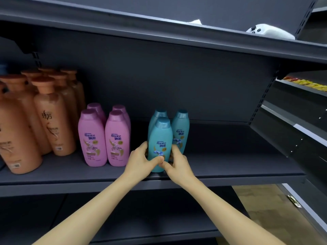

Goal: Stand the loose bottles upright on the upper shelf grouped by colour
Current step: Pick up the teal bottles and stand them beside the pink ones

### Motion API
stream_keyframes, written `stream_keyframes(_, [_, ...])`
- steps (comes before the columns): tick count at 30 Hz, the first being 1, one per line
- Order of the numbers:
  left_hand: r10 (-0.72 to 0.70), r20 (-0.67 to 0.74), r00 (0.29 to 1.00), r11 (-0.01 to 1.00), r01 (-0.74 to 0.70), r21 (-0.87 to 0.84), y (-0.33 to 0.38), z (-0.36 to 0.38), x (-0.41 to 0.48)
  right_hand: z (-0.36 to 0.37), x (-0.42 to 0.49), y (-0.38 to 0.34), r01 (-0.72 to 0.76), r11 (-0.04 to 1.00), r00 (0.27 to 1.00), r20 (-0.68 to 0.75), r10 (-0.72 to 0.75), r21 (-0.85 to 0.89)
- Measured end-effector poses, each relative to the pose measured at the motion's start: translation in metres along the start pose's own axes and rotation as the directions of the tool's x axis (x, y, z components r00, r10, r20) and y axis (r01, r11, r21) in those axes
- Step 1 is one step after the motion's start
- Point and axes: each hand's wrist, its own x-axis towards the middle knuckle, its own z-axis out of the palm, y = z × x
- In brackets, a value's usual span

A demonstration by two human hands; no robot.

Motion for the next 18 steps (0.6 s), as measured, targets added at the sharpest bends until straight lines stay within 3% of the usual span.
stream_keyframes(6, [-0.007,-0.083,0.997,1.000,0.005,-0.025,-0.004,0.006,-0.008,0.006,-0.006,0.004,0.038,0.999,0.996,-0.082,-0.036,0.015])
stream_keyframes(11, [0.006,-0.152,0.988,0.998,0.003,0.060,-0.013,0.018,-0.017,0.015,-0.010,0.013,0.094,0.990,0.983,-0.146,-0.108,-0.104])
stream_keyframes(18, [0.048,-0.190,0.981,0.991,-0.022,0.133,-0.011,0.022,-0.013,0.019,-0.006,0.013,0.097,0.988,0.976,-0.182,-0.117,-0.116])
